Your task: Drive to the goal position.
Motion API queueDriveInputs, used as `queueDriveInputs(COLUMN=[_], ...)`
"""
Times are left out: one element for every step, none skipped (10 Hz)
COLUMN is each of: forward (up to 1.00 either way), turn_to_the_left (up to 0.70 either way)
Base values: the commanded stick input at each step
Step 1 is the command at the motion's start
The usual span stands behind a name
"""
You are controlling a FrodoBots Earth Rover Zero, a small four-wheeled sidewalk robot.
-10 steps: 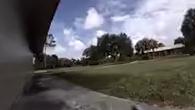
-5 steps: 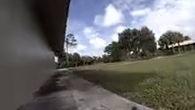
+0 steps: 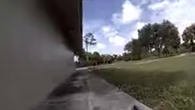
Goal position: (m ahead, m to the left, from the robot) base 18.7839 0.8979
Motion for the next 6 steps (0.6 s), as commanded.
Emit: queueDriveInputs(forward=[0.69,0.69,0.69,0.69,0.69,0.69], turn_to_the_left=[0.33,0.17,0.03,0.03,0.03,0.03])
